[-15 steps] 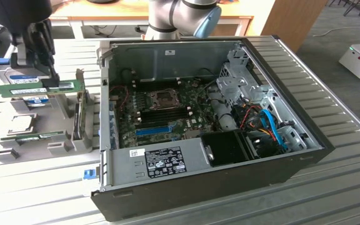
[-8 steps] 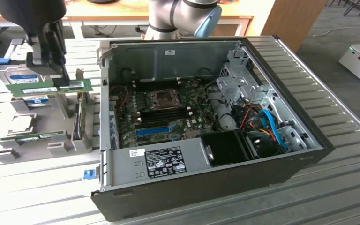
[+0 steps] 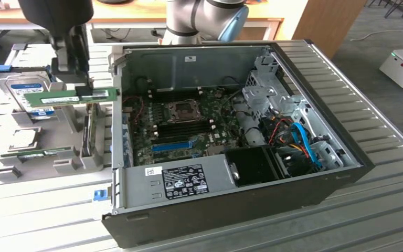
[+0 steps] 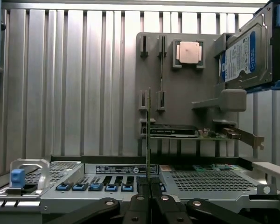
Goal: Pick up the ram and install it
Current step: 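Pick up the ram and move it above insertion slot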
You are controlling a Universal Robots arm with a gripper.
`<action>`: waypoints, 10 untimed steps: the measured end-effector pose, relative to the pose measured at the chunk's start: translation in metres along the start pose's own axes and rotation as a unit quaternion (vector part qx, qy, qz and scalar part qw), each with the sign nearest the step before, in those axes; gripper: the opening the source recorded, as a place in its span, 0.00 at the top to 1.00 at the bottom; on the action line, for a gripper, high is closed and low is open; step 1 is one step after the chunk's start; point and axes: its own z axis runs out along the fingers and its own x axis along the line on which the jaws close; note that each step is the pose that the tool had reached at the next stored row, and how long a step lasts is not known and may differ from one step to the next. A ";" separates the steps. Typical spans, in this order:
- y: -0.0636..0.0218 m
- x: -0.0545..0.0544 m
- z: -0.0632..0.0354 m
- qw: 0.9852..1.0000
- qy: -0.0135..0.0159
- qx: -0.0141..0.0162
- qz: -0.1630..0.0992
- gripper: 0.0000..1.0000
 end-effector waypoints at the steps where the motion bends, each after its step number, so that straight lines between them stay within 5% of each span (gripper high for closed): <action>1: -0.0031 0.000 -0.0001 1.000 0.000 0.000 0.000 0.88; 10: -0.0293 0.000 -0.0009 1.000 0.000 0.000 0.000 0.88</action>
